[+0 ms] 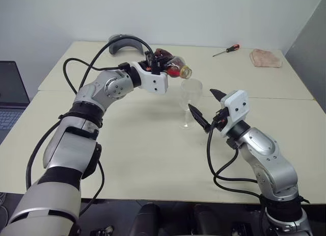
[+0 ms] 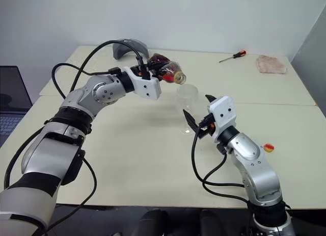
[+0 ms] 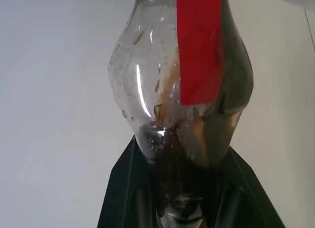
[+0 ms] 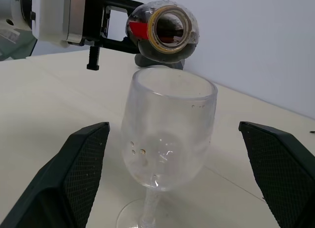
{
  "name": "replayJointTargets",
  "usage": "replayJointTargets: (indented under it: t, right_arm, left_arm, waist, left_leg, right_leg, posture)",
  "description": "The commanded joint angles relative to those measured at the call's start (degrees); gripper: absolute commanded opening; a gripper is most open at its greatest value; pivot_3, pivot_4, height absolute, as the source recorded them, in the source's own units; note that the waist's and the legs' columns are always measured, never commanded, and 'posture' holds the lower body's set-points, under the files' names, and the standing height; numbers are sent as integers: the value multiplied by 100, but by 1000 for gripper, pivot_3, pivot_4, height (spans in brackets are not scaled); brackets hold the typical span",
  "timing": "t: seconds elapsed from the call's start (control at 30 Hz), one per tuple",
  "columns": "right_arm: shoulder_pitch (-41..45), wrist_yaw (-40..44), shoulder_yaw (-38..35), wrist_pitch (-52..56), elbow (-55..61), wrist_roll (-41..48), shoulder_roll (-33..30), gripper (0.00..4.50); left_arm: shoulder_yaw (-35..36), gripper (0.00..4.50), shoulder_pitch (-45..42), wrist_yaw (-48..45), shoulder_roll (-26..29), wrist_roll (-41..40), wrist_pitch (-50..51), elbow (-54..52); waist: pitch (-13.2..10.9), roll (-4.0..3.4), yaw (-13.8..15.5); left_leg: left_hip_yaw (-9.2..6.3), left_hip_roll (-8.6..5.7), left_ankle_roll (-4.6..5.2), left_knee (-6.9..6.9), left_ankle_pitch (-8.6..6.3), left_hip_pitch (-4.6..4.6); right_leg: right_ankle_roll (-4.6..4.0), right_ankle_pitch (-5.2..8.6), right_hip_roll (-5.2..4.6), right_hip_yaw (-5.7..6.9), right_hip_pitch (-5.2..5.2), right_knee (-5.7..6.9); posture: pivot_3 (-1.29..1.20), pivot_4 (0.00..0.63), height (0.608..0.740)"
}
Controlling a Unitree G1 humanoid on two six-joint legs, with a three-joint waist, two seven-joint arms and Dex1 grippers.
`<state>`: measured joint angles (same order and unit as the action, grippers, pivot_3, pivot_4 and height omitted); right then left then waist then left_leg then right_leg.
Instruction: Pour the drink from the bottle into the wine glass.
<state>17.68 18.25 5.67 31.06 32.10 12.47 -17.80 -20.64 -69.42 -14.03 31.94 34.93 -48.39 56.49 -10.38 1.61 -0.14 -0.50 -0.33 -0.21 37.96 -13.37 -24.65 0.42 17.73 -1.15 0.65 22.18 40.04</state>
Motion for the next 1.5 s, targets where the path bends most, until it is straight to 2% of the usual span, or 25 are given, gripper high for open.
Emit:
replayJointTargets:
  t: [0.03, 0.63, 1.5]
  right_arm:
    - [103, -23, -51, -59, 92, -27, 19, 4500]
    - [103, -41, -18, -71, 63, -80, 96, 4500]
    - [-22, -28, 46, -58, 144, -155, 138, 4500]
  left_arm:
    - [4, 756, -306, 268, 119, 67, -128, -81]
    - [-285, 742, -677, 923, 122, 585, -328, 355]
    - [-456, 742, -874, 1158, 144, 730, -421, 565]
  waist:
    - [0, 0, 0]
    - [0, 0, -3]
    - [0, 0, -3]
  left_leg:
    - [1, 0, 0, 0, 0, 0]
    - [6, 0, 0, 3, 1, -1]
    - [8, 0, -2, 12, 5, -1]
  right_leg:
    - [0, 0, 0, 0, 0, 0]
    - [0, 0, 0, -2, 5, 7]
    - [-1, 0, -1, -3, 8, 24]
  posture:
    - [0, 150, 740]
    - [0, 150, 740]
    - [0, 150, 740]
